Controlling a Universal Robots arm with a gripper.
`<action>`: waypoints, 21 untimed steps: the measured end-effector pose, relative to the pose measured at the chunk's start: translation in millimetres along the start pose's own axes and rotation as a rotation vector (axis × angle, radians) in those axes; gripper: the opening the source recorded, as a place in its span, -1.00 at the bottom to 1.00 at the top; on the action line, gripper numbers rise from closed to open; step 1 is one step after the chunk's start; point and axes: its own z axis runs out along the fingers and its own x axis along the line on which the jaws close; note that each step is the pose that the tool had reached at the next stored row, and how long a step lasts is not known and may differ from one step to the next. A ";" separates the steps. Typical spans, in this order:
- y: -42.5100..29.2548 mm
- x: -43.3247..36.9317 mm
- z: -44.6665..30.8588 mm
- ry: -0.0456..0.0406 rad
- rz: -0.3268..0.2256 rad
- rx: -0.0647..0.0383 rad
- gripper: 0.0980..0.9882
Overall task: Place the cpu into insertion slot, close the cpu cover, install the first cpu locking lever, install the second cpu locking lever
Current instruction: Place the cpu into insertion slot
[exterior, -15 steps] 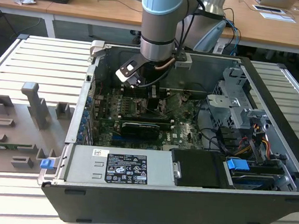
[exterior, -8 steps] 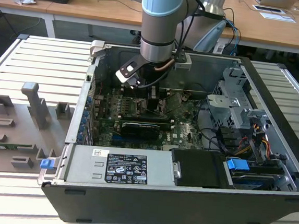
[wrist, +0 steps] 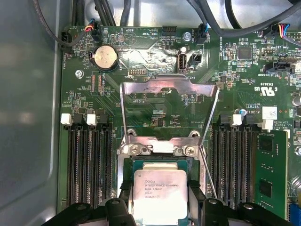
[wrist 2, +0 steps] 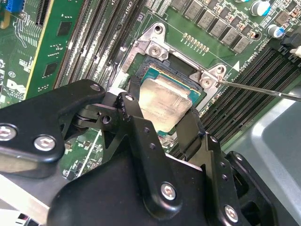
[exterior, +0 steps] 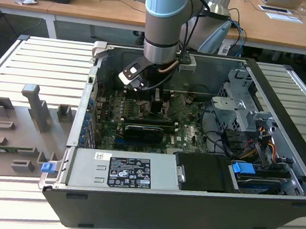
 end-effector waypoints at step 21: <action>1.1 -1.9 -0.1 0.0183 0.001 0.000 0.17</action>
